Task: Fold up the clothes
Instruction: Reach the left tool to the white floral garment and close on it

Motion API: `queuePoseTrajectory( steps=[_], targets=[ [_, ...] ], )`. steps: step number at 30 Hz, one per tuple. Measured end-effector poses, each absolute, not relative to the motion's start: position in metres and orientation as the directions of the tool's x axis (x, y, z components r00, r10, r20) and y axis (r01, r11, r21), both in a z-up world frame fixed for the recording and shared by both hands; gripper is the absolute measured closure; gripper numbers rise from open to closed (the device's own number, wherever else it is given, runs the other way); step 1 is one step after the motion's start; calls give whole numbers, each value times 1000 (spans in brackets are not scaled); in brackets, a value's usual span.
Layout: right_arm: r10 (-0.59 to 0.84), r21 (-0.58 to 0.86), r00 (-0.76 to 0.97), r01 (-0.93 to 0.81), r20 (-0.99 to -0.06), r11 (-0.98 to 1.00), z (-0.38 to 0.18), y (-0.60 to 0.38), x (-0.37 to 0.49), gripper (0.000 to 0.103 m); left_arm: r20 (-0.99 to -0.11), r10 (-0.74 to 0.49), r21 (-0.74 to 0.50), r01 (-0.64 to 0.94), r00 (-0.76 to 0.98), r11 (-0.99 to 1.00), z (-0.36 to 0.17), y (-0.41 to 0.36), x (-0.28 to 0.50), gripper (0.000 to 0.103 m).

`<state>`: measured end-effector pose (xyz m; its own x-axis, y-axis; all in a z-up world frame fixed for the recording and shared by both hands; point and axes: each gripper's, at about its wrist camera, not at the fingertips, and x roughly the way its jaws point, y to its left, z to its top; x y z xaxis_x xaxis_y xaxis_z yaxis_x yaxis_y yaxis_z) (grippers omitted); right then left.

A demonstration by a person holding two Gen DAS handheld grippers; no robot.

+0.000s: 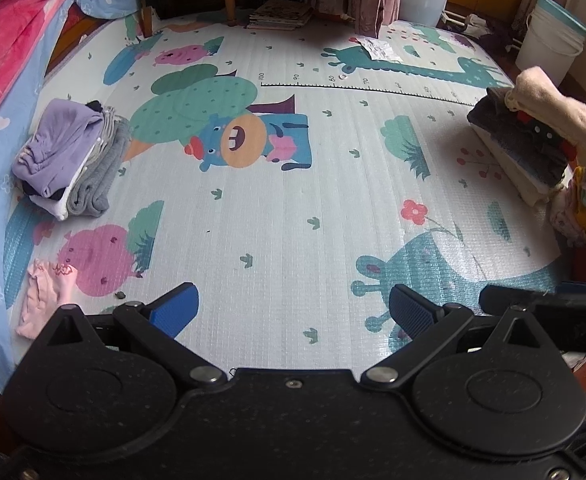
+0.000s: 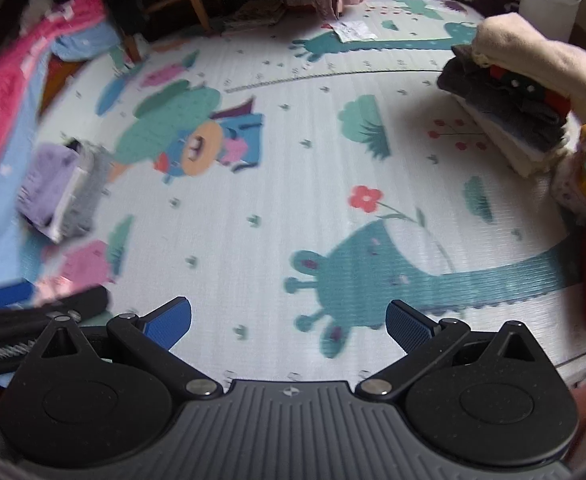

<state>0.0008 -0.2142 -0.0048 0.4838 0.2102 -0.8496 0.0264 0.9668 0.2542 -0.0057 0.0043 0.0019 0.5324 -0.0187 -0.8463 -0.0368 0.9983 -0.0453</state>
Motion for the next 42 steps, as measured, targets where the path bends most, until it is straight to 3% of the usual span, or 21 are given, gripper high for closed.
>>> queuePoseTrajectory(
  steps=[4, 8, 16, 23, 27, 33, 37, 42],
  targets=[
    [217, 326, 586, 86, -781, 942, 29, -221, 1, 0, -819, -54, -117, -73, 571, 990, 17, 18, -10, 0],
    [255, 421, 655, 106, -711, 901, 57, -235, -2, 0, -793, -168, -285, -112, 585, 952, 38, 37, -8, 1],
    [213, 399, 637, 163, -741, 902, 85, -275, -1, 0, -662, -309, -484, -74, 683, 872, 78, 27, 7, 0],
    [151, 353, 712, 144, -685, 924, 129, -313, 41, 0, -643, -271, -390, -3, 716, 921, 59, -26, 34, 0],
    [79, 294, 698, 194, -711, 936, 102, -355, 65, 0, -632, -259, -318, 59, 731, 946, 35, -54, 45, 0],
    [137, 373, 580, 310, -803, 875, 48, -424, 82, 0, -711, -362, -296, 210, 603, 932, -5, -98, 78, 0],
    [118, 357, 567, 331, -815, 874, 45, -452, 90, 0, -729, -431, -362, 235, 532, 902, -29, -131, 103, 0],
    [110, 371, 607, 323, -787, 871, 62, -480, 87, 0, -716, -531, -376, 390, 453, 840, -59, -198, 121, 1]
  ],
)
